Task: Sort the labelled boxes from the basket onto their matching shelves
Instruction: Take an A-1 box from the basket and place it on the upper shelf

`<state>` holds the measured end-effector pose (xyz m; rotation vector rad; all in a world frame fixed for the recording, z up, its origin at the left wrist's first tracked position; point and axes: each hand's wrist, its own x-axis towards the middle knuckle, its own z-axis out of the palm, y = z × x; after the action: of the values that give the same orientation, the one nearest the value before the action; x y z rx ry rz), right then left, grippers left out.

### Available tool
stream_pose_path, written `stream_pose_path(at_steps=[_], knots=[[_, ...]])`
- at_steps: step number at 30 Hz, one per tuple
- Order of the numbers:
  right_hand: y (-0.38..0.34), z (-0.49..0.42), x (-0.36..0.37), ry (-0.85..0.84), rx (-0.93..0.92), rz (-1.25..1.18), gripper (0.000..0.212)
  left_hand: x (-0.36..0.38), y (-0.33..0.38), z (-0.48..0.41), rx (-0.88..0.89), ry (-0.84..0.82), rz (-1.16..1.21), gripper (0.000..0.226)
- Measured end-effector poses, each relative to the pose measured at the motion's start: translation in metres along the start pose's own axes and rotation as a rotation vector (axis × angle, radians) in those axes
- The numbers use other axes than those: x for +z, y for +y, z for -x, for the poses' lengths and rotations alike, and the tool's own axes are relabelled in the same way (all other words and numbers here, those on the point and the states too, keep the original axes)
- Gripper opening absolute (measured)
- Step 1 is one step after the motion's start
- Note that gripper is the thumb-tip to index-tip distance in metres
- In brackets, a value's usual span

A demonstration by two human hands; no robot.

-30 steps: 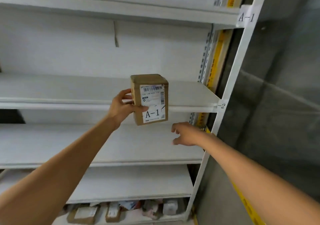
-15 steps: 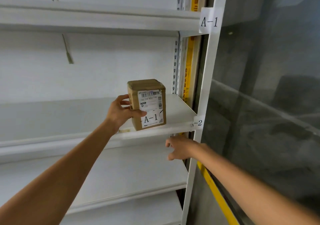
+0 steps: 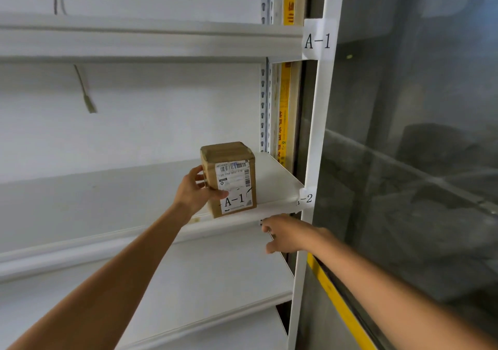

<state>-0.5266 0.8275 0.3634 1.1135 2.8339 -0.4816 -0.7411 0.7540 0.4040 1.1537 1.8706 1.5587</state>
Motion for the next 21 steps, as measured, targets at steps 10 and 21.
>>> stream_pose_path(at_steps=[10, 21], knots=[[0.01, -0.007, 0.003, 0.034, 0.048, 0.007, 0.047, 0.019, -0.009, -0.003, 0.046, 0.055, -0.14, 0.059], [0.028, 0.013, -0.003, 0.037, 0.089, -0.002, 0.046, 0.075, 0.005, -0.019, 0.072, 0.022, -0.255, 0.055]])
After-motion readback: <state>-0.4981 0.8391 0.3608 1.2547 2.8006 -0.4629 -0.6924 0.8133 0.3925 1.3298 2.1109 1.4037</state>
